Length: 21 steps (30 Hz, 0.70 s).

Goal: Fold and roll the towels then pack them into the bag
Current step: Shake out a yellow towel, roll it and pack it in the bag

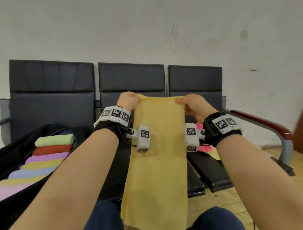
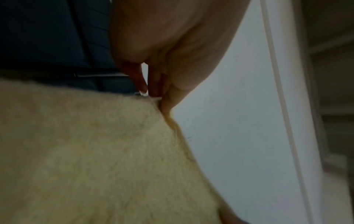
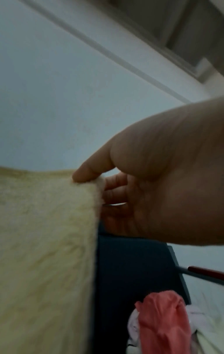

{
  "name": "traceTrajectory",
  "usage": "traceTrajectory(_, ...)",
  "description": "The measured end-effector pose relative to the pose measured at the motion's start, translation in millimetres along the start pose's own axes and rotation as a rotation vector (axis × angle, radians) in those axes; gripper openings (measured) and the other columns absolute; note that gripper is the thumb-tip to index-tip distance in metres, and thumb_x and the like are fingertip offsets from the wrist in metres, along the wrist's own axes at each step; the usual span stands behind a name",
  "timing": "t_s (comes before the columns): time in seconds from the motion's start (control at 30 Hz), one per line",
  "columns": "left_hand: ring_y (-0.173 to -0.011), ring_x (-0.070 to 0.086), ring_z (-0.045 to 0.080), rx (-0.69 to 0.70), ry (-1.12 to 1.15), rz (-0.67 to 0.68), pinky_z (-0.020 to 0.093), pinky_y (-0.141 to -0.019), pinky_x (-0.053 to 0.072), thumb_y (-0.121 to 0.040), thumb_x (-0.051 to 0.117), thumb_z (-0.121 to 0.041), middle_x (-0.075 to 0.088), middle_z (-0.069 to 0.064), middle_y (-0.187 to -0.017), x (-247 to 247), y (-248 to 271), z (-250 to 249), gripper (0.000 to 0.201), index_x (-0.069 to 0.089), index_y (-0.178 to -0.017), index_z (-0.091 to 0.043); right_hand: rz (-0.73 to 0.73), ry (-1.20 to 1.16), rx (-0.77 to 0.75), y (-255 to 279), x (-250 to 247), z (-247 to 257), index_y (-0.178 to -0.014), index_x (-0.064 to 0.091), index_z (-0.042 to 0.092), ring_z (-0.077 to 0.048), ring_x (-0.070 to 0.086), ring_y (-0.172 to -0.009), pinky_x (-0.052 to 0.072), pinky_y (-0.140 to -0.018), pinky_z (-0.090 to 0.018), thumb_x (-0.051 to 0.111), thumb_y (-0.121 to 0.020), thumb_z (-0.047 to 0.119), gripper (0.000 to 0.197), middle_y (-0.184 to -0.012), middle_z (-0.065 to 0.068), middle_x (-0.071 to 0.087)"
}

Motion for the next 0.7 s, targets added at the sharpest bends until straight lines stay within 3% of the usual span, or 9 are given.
traceTrajectory(0.07, -0.100, 0.063, 0.024, 0.031, -0.081, -0.014, 0.031, -0.088, 0.051, -0.089, 0.059, -0.017, 0.069, 0.010, -0.108, 7, -12, 19, 0.022, 0.071, -0.107, -0.011, -0.024, 0.177, -0.018, -19, 8, -13, -0.076, 0.054, 0.016, -0.012, 0.050, -0.065, 0.039, -0.050, -0.019, 0.070, -0.085, 0.018, 0.019, -0.074, -0.001, 0.056)
traceTrajectory(0.13, -0.078, 0.069, 0.013, 0.058, -0.029, -0.053, 0.020, -0.069, 0.053, -0.089, 0.058, -0.010, 0.069, 0.012, -0.098, 10, -27, 30, 0.021, 0.070, -0.107, -0.010, -0.056, 0.198, -0.059, -36, 16, -22, -0.077, 0.052, 0.015, -0.012, 0.050, -0.058, 0.038, -0.041, -0.016, 0.071, -0.084, 0.014, 0.020, -0.070, -0.003, 0.055)
traceTrajectory(0.2, -0.050, 0.062, 0.004, 0.062, 0.124, -0.090, 0.014, -0.051, 0.050, -0.091, 0.056, -0.004, 0.065, 0.009, -0.087, 10, -42, 33, 0.019, 0.068, -0.105, -0.007, -0.103, 0.131, -0.119, -49, 23, -27, -0.080, 0.055, 0.014, -0.015, 0.059, -0.062, 0.052, -0.054, -0.023, 0.070, -0.084, 0.010, 0.016, -0.076, -0.007, 0.062)
traceTrajectory(0.27, -0.061, 0.063, 0.008, 0.091, 0.231, -0.095, 0.016, -0.054, 0.054, -0.093, 0.053, 0.000, 0.064, 0.006, -0.084, 10, -56, 36, 0.017, 0.064, -0.104, -0.006, -0.148, 0.071, -0.174, -61, 29, -35, -0.082, 0.058, 0.015, -0.021, 0.066, -0.077, 0.058, -0.075, -0.034, 0.071, -0.082, 0.008, 0.015, -0.084, -0.008, 0.067)
traceTrajectory(0.33, -0.080, 0.066, 0.017, 0.145, 0.239, -0.091, 0.027, -0.070, 0.058, -0.092, 0.053, 0.001, 0.066, 0.006, -0.088, 13, -63, 47, 0.017, 0.063, -0.100, -0.009, -0.163, 0.069, -0.191, -69, 36, -50, -0.082, 0.058, 0.018, -0.024, 0.068, -0.088, 0.056, -0.082, -0.035, 0.071, -0.082, 0.009, 0.016, -0.088, -0.007, 0.068)
traceTrajectory(0.37, -0.089, 0.066, 0.022, 0.154, 0.219, -0.089, 0.034, -0.080, 0.057, -0.091, 0.055, -0.001, 0.067, 0.008, -0.094, 16, -63, 57, 0.017, 0.064, -0.099, -0.012, -0.157, 0.082, -0.184, -72, 40, -61, -0.082, 0.058, 0.019, -0.024, 0.067, -0.090, 0.056, -0.083, -0.035, 0.071, -0.081, 0.008, 0.017, -0.089, -0.007, 0.067)
traceTrajectory(0.43, -0.096, 0.062, 0.022, 0.146, 0.112, -0.076, 0.035, -0.088, 0.051, -0.089, 0.057, -0.003, 0.067, 0.008, -0.103, 26, -65, 87, 0.017, 0.065, -0.099, -0.014, -0.134, 0.119, -0.156, -77, 49, -89, -0.079, 0.056, 0.020, -0.023, 0.066, -0.085, 0.055, -0.081, -0.036, 0.070, -0.080, 0.006, 0.019, -0.085, -0.006, 0.066)
traceTrajectory(0.57, -0.092, 0.058, 0.017, 0.050, -0.003, 0.033, 0.032, -0.089, 0.047, -0.089, 0.056, 0.002, 0.063, 0.005, -0.096, 52, -47, 160, 0.020, 0.065, -0.100, -0.011, -0.086, 0.264, -0.030, -75, 69, -167, -0.072, 0.052, 0.022, -0.021, 0.063, -0.079, 0.050, -0.069, -0.030, 0.070, -0.077, 0.005, 0.025, -0.081, -0.005, 0.064)
traceTrajectory(0.7, -0.091, 0.059, 0.022, -0.202, -0.152, 0.244, 0.032, -0.081, 0.047, -0.080, 0.063, 0.001, 0.065, 0.013, -0.093, 78, -14, 241, 0.015, 0.067, -0.091, -0.010, 0.096, 0.537, 0.207, -59, 87, -247, -0.069, 0.053, 0.021, -0.019, 0.058, -0.074, 0.048, -0.067, -0.032, 0.070, -0.074, 0.007, 0.023, -0.072, 0.001, 0.059)
Point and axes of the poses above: each hand's wrist, its own y-axis away from the middle knuckle, its own x-axis out of the palm, z = x × y, the point moved 3 cm from there along -y, towards the middle knuckle
